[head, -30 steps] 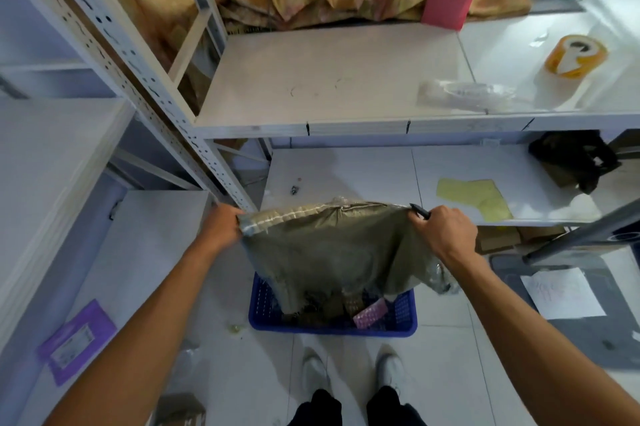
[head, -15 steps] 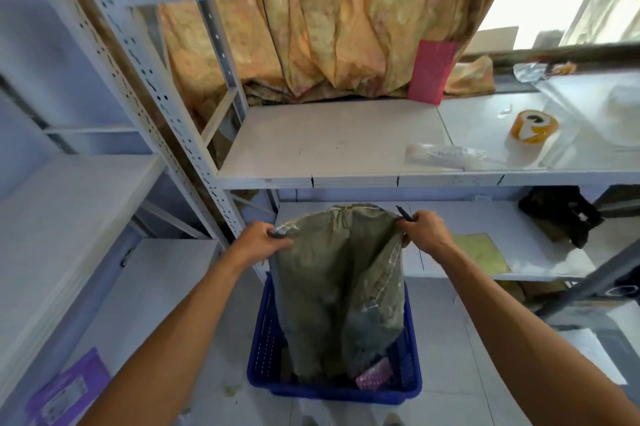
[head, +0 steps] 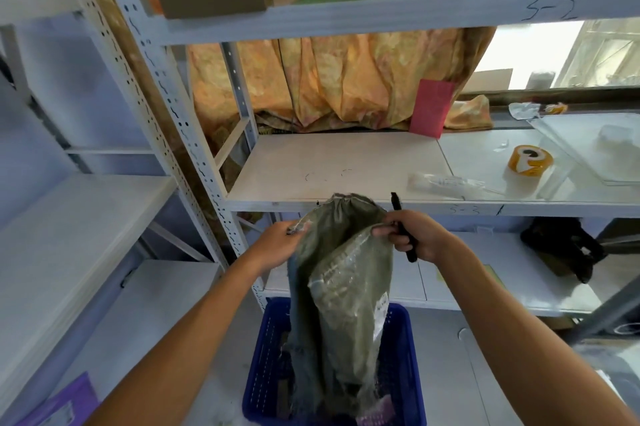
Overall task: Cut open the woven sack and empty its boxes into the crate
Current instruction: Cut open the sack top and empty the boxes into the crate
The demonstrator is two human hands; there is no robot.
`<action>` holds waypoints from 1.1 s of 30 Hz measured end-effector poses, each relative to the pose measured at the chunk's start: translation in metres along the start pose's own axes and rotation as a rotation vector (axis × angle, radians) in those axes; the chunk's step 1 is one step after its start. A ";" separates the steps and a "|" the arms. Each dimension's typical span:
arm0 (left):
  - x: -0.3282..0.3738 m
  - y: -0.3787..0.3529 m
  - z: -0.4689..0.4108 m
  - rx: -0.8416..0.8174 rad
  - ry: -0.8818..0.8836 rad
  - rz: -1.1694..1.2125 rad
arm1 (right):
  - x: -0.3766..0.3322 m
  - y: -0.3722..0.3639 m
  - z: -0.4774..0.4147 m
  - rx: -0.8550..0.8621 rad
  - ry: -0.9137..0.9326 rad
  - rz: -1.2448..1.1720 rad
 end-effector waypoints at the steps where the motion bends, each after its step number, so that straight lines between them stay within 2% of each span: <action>1: 0.004 -0.003 0.001 -0.016 -0.010 0.018 | -0.004 -0.004 -0.003 -0.015 0.016 -0.054; 7: 0.015 -0.015 0.004 -0.062 -0.053 0.149 | -0.013 -0.022 -0.011 -0.074 0.059 -0.255; 13: 0.007 -0.027 -0.006 -0.148 -0.073 0.098 | -0.005 -0.036 -0.014 -0.032 0.067 -0.369; 19: -0.001 -0.017 -0.017 0.015 -0.086 -0.106 | 0.004 -0.058 -0.011 0.002 0.079 -0.347; 21: -0.005 -0.006 -0.016 0.103 -0.086 -0.159 | 0.004 -0.057 -0.006 0.052 0.075 -0.187; 22: -0.007 -0.001 -0.014 0.132 -0.088 -0.168 | 0.001 -0.055 0.000 0.110 0.064 -0.002; 25: -0.012 0.015 -0.005 0.198 -0.092 -0.180 | -0.028 -0.058 0.027 0.418 0.009 1.012; 26: -0.014 0.018 -0.003 0.208 -0.102 -0.180 | -0.040 -0.068 0.037 0.530 0.049 1.269; 28: -0.015 0.020 0.000 0.202 -0.126 -0.173 | -0.060 -0.100 0.055 0.633 0.261 1.445; 30: -0.011 0.020 0.004 0.183 -0.158 -0.174 | -0.063 -0.129 0.057 0.521 0.386 1.544; 33: -0.003 0.017 0.012 0.139 -0.234 -0.202 | -0.039 -0.139 0.042 0.318 0.269 1.719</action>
Point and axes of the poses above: each hand's wrist, its own z-axis away from the middle knuckle, its own y-axis out of the back of the hand, x = y × z, the point moved 8 cm from there along -z, towards the middle knuckle, and after that the axes turned 11 degrees about -x, right-handed, at the moved point
